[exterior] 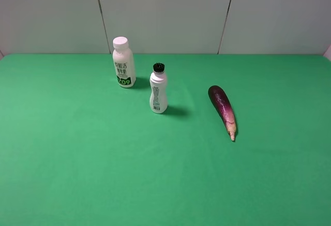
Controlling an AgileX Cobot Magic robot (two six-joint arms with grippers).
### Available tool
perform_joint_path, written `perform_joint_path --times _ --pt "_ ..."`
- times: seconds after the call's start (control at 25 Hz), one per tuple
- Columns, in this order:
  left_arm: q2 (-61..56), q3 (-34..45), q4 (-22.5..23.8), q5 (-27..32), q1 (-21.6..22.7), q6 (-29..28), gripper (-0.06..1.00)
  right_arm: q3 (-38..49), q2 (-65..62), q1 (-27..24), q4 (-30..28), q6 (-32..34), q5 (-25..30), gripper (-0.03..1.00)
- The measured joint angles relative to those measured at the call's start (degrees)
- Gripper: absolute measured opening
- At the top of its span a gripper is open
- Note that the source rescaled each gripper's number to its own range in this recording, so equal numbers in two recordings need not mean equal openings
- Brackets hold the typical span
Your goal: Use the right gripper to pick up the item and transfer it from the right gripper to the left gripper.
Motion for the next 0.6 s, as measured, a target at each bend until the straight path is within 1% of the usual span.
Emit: perform_joint_path --times 0.2,0.4,0.52,0.6 --pt "0.0 0.0 0.0 0.0 0.0 0.0 0.93 -0.6 1.8 0.0 1.5 0.0 0.8 1.00" --pt "0.0 0.0 0.0 0.0 0.0 0.0 0.93 -5.5 12.9 0.0 2.3 -1.3 1.3 1.00" --pt "0.0 0.0 0.0 0.0 0.0 0.0 0.93 -9.0 20.8 0.1 4.2 -4.3 1.0 1.00" --pt "0.0 0.0 0.0 0.0 0.0 0.0 0.93 -10.7 25.2 1.5 5.8 -6.4 -0.5 1.00"
